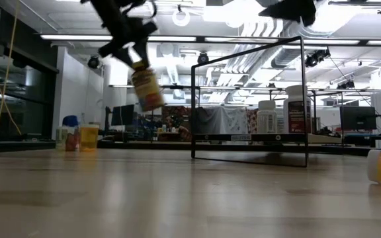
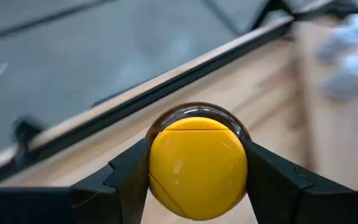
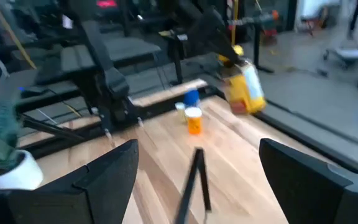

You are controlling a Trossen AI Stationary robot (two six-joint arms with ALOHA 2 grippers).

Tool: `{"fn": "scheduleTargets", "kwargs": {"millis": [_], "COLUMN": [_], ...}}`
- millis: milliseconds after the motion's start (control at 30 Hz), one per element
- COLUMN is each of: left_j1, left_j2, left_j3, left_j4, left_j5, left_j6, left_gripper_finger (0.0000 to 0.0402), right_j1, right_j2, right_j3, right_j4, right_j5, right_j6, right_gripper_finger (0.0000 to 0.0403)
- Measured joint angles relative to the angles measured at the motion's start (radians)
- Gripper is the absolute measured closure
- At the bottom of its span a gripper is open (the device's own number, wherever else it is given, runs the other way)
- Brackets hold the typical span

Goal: Pick and place medicine bottles onto shelf by color
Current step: Put the yellow medicine bottle on the shelf

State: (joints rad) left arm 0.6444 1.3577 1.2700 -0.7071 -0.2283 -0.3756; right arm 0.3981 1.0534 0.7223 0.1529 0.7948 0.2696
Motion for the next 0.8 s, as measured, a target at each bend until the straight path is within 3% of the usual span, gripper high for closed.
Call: {"fn": "scheduleTargets", "kwargs": {"millis": [200,433,800], "left_j1": [-0.166,-0.337,-0.398], "left_j2": [0.084,0.28,0.634], "left_j3": [0.132,0.301,0.561], "left_j4": [0.036,0.049,0.084], "left_j5": [-0.01,-0.072,0.005], "left_j6": [0.11,0.25,0.403], "left_gripper_finger": [0.0196,0.0195,0.0195], "right_j1": [0.062,0.108,0.12], "right_j2": [0.0,0.0,0.0], "right_j3": [0.0,0.0,0.0], "right_j4": [0.102,0.161,0.17], "right_j5": [-0.001,0.0,0.0], "right_j6": [-0.117,-0.184,-0.208], "right_gripper_finger": [0.0079,0.0079,0.0079]}}
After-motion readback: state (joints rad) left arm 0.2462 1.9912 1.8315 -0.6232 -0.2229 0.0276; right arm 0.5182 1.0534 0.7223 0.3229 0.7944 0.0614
